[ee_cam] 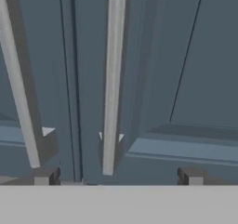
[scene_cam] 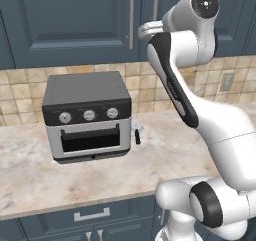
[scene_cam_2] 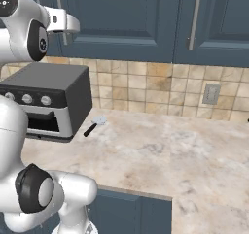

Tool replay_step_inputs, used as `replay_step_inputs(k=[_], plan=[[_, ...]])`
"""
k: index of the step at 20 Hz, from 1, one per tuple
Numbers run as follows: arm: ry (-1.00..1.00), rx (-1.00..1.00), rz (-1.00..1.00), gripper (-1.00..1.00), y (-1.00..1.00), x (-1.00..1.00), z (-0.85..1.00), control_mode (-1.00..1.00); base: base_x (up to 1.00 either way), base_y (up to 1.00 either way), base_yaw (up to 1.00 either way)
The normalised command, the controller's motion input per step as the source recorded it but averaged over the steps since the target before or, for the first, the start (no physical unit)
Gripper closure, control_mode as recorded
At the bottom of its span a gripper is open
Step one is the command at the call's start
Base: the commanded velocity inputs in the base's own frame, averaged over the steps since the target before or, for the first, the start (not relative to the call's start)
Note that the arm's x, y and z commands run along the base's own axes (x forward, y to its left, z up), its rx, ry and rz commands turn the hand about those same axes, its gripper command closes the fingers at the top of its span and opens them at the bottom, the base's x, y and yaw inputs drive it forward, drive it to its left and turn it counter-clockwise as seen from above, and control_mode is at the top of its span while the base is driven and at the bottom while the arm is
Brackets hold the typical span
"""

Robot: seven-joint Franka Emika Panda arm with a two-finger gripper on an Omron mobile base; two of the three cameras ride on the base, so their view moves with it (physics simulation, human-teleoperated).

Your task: Pick the dish brush and soap dispenser from the cabinet and place them on the counter.

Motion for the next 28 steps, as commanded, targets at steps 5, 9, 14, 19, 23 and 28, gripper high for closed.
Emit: replay_step_inputs(k=[5,9,14,19,23,28], plan=[[-0.02,0.00,0.00,-1.00,0.07,0.37,-0.03,-1.00,0.00,0.00,0.00],[0.00,0.00,0.00,-1.00,0.03,0.35,-0.05,-1.00,0.00,0.00,0.00],[0.00,0.00,0.00,-1.00,0.00,0.30,-0.15,-1.00,0.00,0.00,0.00],[0.00,0.00,0.00,-1.00,0.11,0.11,-0.17,-1.00,0.00,0.00,0.00],[0.00,0.00,0.00,-1.00,0.09,0.11,-0.13,-1.00,0.00,0.00,0.00],[0.00,0.00,0.00,-1.00,-0.07,0.20,-0.04,-1.00,0.00,0.00,0.00]])
